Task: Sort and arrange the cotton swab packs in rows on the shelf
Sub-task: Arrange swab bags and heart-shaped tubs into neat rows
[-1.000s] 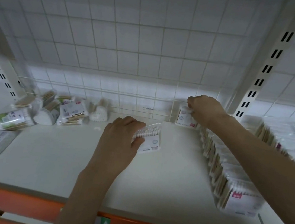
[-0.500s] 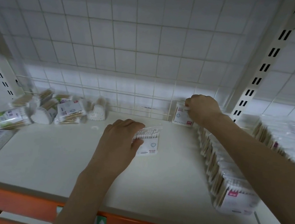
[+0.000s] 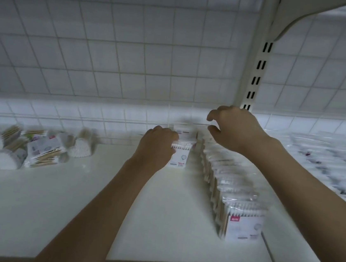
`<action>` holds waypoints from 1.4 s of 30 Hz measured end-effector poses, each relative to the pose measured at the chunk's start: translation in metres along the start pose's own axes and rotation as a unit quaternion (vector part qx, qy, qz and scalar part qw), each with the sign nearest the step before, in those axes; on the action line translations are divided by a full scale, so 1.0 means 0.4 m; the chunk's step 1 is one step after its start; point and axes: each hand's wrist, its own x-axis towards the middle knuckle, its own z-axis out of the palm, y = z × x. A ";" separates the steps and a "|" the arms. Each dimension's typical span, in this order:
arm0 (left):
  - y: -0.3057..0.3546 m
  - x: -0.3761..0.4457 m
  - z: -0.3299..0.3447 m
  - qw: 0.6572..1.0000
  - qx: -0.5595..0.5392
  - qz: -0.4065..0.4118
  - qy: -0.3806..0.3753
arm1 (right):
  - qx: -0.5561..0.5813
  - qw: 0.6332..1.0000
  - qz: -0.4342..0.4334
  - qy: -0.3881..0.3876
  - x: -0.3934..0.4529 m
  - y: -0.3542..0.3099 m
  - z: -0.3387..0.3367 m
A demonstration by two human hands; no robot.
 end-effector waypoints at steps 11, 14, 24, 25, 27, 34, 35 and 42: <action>0.008 0.102 0.045 0.999 0.001 -0.032 -0.041 | 0.042 0.998 0.030 0.029 -0.127 0.023 -0.017; 0.005 0.114 0.049 0.998 0.021 -0.020 -0.049 | 0.050 0.997 0.038 0.035 -0.134 0.022 -0.012; -0.006 0.109 0.040 0.997 0.076 -0.003 -0.025 | 0.078 0.996 0.025 0.034 -0.127 -0.022 -0.006; -0.012 0.100 0.031 0.997 0.072 -0.004 -0.014 | 0.083 0.996 0.023 0.034 -0.123 -0.032 -0.008; -0.025 0.074 0.002 0.998 0.067 -0.007 0.013 | 0.095 0.995 0.018 0.033 -0.113 -0.055 -0.012; -0.124 -0.110 -0.109 0.997 0.016 -0.070 0.040 | 0.143 0.989 -0.017 0.025 -0.071 -0.209 0.003; -0.150 -0.147 -0.123 0.995 0.011 -0.085 0.041 | 0.151 0.988 -0.025 0.022 -0.063 -0.244 0.011; -0.364 -0.337 -0.212 0.984 0.022 -0.174 0.034 | 0.200 0.976 -0.066 -0.046 0.015 -0.481 0.076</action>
